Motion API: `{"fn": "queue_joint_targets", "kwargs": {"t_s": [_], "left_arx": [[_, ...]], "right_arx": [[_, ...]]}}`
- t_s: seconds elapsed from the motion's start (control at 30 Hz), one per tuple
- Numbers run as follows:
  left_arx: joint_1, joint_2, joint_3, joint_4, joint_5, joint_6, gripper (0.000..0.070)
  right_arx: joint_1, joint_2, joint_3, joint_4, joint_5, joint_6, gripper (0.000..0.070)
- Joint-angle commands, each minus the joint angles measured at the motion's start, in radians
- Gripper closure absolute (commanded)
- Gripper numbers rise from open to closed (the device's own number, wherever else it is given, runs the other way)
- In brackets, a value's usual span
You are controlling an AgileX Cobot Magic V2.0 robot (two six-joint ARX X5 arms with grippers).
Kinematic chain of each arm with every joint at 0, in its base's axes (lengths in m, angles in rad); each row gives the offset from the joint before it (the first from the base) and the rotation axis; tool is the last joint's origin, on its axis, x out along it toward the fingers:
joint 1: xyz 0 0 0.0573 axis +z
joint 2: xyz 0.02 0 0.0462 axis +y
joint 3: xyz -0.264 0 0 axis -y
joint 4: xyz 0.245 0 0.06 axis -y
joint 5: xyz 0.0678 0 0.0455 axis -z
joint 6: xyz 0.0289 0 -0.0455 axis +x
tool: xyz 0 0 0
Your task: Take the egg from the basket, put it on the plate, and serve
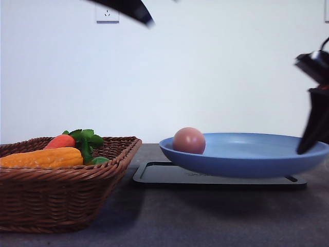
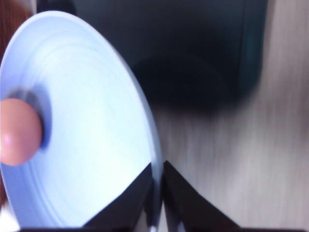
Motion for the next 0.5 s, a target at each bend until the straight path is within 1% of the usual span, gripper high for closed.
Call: {"fn": "queue_joint_targets", "kwargs": {"t_s": [0.0,0.2,0.3,0.47], "left_arx": [[-0.002,-0.040,0.016,-0.006,-0.006,0.007,0.0308],[0.011,-0.199,0.016,-0.031,-0.052,-0.009,0.0307],[0.011,-0.255,0.016,-0.053,-0.058,-0.010,0.0308],[0.010,-0.306,0.016,-0.077,-0.062,-0.012,0.0308]], "right_arx": [[-0.001,0.072,0.062,0.019,-0.011,0.000,0.0700],[-0.001,0.292,0.229,0.046,-0.009,0.001,0.0700],[-0.002,0.385,0.296,0.057,-0.008,0.000,0.0700],[-0.007,0.471,0.347,0.079,-0.006,0.000,0.0700]]}}
